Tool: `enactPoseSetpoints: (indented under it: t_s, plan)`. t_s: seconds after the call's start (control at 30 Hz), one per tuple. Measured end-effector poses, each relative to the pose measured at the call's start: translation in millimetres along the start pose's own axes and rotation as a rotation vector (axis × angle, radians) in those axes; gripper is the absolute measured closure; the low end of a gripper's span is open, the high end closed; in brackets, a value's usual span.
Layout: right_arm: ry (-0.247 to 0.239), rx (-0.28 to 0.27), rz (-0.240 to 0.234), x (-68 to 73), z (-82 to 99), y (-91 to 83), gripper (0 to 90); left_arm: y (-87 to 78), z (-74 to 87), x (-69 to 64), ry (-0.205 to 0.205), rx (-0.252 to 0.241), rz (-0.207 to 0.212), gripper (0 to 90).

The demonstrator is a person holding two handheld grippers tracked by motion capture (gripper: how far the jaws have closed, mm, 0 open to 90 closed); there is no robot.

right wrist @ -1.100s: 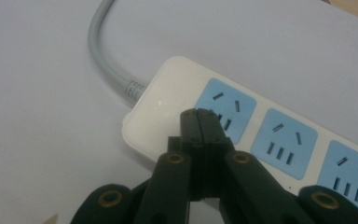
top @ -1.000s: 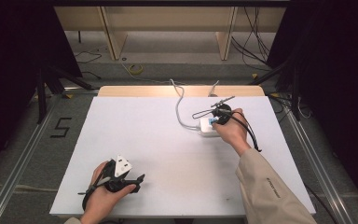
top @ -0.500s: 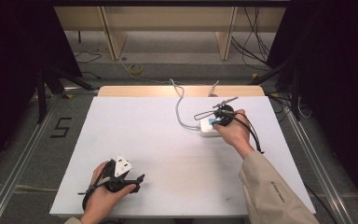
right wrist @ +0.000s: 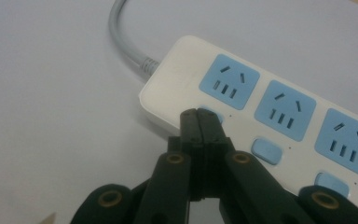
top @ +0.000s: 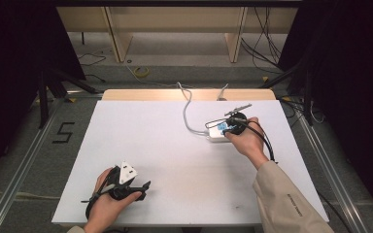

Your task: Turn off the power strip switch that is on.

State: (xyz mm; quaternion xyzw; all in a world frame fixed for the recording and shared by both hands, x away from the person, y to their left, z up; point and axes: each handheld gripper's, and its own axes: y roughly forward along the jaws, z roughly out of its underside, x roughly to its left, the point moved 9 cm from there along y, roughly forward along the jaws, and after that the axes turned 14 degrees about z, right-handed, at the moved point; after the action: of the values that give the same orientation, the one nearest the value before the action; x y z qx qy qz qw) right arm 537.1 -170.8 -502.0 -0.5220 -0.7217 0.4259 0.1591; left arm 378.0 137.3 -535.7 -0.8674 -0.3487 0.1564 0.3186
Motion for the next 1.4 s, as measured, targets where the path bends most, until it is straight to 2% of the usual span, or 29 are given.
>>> enactPoseSetpoints:
  t_s: [0.93,1.4]
  plan:
    - [-0.012,-0.028,-0.024,4.0,12.7,-17.8,90.0,-0.2,0.2,0.2,-0.003,-0.001,-0.002,21.0]
    - [-0.017,-0.034,-0.043,8.0,26.0,-24.7,90.0,-0.4,0.6,0.3,-0.001,0.002,-0.003,21.0]
